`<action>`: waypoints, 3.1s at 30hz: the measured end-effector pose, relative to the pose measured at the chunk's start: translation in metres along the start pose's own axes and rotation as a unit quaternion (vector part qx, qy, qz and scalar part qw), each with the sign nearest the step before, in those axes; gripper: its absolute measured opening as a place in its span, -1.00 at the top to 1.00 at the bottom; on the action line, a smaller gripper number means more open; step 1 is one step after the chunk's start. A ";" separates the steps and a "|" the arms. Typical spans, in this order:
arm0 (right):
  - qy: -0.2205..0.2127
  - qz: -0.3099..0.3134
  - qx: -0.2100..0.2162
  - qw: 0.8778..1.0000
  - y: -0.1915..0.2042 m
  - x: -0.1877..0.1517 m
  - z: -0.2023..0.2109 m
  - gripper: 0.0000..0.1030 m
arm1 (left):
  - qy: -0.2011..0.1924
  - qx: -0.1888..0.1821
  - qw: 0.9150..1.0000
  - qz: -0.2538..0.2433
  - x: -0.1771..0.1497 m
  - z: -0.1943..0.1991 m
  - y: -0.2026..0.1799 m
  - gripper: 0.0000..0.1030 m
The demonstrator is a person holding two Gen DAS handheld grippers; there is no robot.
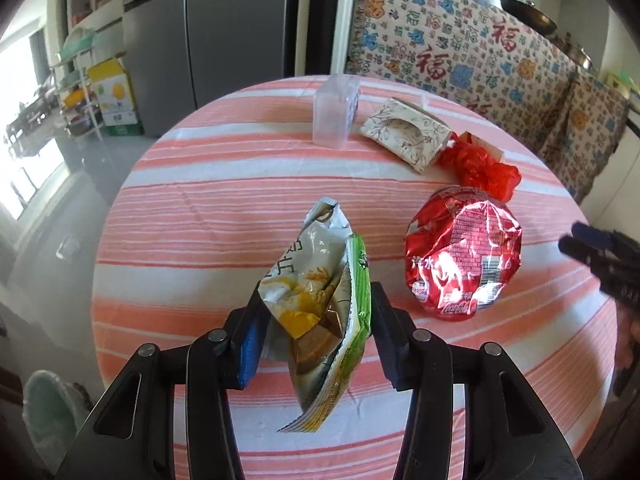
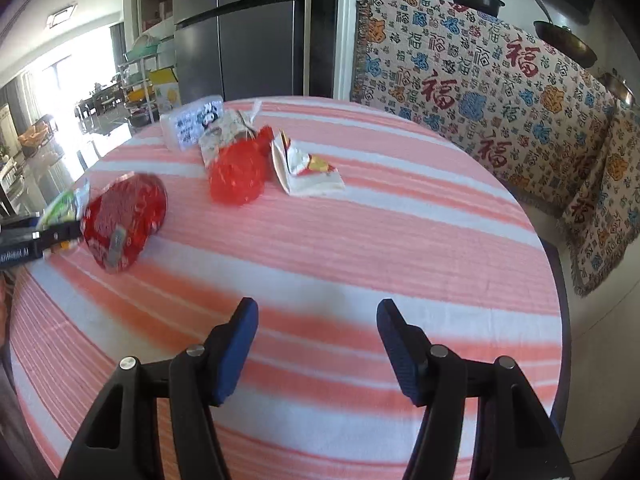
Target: Collect trash
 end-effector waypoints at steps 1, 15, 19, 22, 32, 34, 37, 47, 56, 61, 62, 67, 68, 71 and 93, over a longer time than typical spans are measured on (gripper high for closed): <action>-0.008 -0.012 0.014 1.000 -0.003 0.012 -0.004 -0.20 | -0.002 0.001 1.000 -0.004 -0.001 0.000 0.000 0.04; 0.021 -0.062 0.076 0.995 -0.016 0.100 -0.077 0.79 | 0.010 -0.024 1.000 0.013 0.001 -0.001 0.005 0.03; 0.022 -0.047 0.065 0.997 -0.026 0.087 -0.034 0.81 | 0.017 -0.040 0.999 0.018 -0.003 0.005 0.005 0.04; 0.040 -0.042 0.066 0.996 -0.033 0.057 0.006 0.81 | 0.028 -0.063 0.998 0.013 -0.014 0.015 0.001 0.04; 0.034 -0.049 0.060 0.996 -0.010 -0.035 0.054 -0.06 | 0.052 -0.085 0.994 -0.053 -0.050 0.030 -0.036 -0.45; 0.027 -0.052 0.056 0.997 -0.008 -0.042 0.059 -0.20 | 0.053 -0.090 0.993 -0.050 -0.054 0.034 -0.033 -0.63; 0.042 -0.033 0.055 0.997 -0.006 -0.048 0.064 -0.20 | 0.064 -0.095 0.992 -0.051 -0.060 0.036 -0.029 -0.64; 0.105 0.042 0.052 0.992 0.002 -0.013 0.060 -0.20 | 0.069 -0.130 0.987 -0.063 -0.049 0.059 -0.024 -0.64; 0.176 0.056 0.060 0.981 0.001 0.005 0.028 -0.19 | 0.083 -0.075 0.988 -0.104 -0.046 0.036 -0.050 -0.64; 0.207 0.050 0.070 0.974 -0.002 0.009 0.015 0.95 | 0.075 -0.047 0.989 -0.122 -0.048 0.032 -0.052 0.06; 0.208 0.043 0.071 0.975 -0.005 0.009 0.015 0.92 | 0.075 -0.055 0.989 -0.117 -0.047 0.033 -0.051 0.13; 0.179 0.007 0.073 0.981 -0.026 0.006 0.039 0.94 | 0.072 -0.095 0.986 -0.114 -0.049 0.049 -0.058 0.32; 0.172 0.000 0.073 0.982 -0.030 0.005 0.045 0.94 | 0.071 -0.106 0.986 -0.112 -0.049 0.053 -0.062 0.33; 0.156 -0.015 0.076 0.985 -0.039 0.002 0.062 0.94 | 0.068 -0.132 0.982 -0.112 -0.049 0.064 -0.080 0.35; 0.135 -0.181 -0.020 0.974 -0.187 -0.123 0.143 0.94 | 0.103 -0.258 0.939 -0.202 -0.080 0.079 -0.289 0.41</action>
Point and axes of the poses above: each gripper's, at about its wrist camera, not at the fingertips, and z roughly against the way its jaws point, y to its left, x to its top, the point moved 3 cm from there along -z, roughly the way its jaws point, and after that the axes turned 14 degrees about z, right-handed, at the moved point
